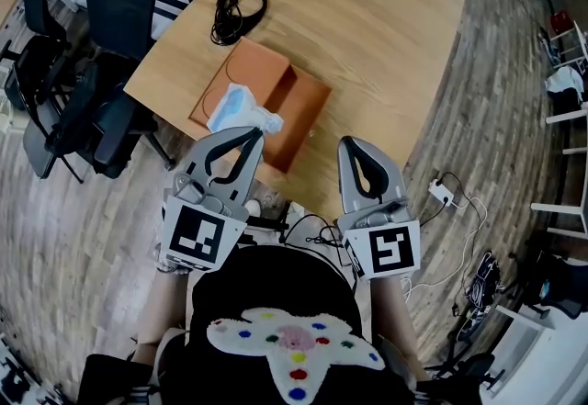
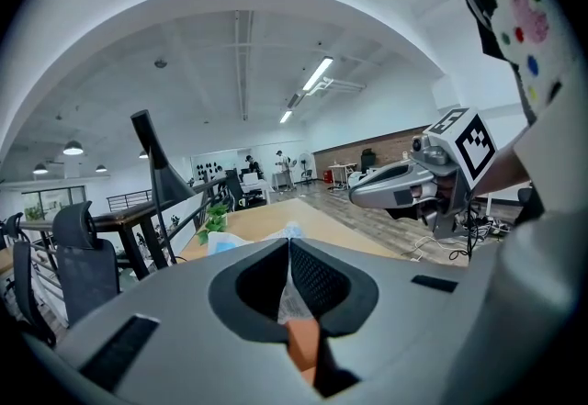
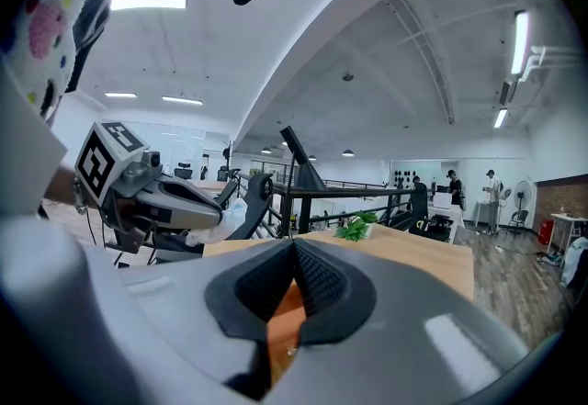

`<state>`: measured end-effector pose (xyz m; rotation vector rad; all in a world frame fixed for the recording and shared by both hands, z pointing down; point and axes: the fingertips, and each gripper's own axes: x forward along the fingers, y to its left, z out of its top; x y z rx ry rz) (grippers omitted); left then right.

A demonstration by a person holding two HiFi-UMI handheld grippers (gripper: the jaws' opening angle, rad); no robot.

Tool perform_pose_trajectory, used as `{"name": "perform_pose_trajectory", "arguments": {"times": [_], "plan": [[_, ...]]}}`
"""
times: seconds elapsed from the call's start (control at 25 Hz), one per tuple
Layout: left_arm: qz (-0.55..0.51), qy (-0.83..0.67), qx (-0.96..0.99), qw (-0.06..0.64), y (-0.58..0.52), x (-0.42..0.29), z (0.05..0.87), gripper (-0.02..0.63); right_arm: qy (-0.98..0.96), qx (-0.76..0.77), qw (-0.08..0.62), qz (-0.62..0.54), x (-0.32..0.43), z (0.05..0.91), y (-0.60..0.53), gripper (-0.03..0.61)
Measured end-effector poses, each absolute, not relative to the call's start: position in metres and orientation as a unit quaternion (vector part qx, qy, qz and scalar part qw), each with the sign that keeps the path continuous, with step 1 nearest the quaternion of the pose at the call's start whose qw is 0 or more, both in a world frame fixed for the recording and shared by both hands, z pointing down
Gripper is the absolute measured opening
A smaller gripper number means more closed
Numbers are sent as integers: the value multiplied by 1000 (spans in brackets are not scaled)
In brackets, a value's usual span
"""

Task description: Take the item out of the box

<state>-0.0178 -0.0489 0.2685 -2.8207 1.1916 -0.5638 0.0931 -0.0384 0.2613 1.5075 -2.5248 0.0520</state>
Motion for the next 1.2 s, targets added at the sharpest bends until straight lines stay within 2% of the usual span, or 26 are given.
{"name": "perform_pose_trajectory", "arguments": {"times": [1.2], "plan": [[-195,371,-908,18,-44,-14,275,12,-855,505,121,10,90,271,-33,8]]}}
